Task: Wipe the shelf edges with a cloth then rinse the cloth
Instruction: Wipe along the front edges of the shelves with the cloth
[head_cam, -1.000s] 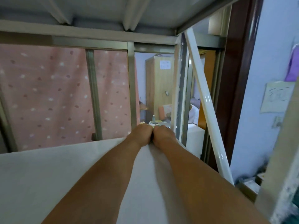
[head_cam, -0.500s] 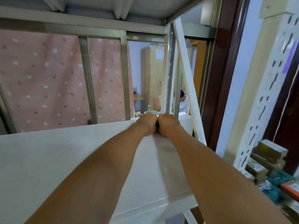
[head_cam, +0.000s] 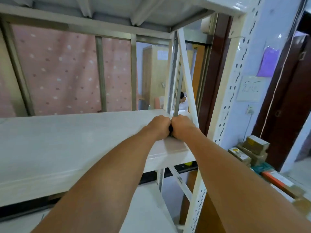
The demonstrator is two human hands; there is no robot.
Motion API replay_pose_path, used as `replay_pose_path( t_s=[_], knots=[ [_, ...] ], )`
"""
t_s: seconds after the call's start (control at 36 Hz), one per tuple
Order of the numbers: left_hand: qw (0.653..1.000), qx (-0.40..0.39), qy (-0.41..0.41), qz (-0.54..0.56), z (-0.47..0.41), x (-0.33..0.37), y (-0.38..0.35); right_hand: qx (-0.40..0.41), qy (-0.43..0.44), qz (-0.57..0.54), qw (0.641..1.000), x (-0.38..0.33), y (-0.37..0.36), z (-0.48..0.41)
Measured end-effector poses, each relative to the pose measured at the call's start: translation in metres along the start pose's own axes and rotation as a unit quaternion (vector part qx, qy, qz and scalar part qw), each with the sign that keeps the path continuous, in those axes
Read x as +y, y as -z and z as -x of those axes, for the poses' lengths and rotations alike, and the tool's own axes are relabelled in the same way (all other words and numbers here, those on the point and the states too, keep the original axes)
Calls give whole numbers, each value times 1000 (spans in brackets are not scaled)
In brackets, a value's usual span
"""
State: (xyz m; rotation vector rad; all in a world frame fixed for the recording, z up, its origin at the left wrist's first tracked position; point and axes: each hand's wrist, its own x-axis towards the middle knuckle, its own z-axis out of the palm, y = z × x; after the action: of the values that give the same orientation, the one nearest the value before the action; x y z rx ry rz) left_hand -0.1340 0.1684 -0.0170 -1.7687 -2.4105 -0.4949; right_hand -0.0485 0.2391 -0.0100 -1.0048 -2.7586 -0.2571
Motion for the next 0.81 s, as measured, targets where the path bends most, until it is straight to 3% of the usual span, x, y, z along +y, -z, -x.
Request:
replay_pose_path(
  t_s=[0.44, 0.81],
  knots=[
    [999, -8, -20, -28, 126, 67, 33, -49, 21, 29, 998, -7, 55, 132],
    [994, -9, 42, -97, 177, 34, 71, -47, 84, -25, 995, -63, 64, 142]
  ],
)
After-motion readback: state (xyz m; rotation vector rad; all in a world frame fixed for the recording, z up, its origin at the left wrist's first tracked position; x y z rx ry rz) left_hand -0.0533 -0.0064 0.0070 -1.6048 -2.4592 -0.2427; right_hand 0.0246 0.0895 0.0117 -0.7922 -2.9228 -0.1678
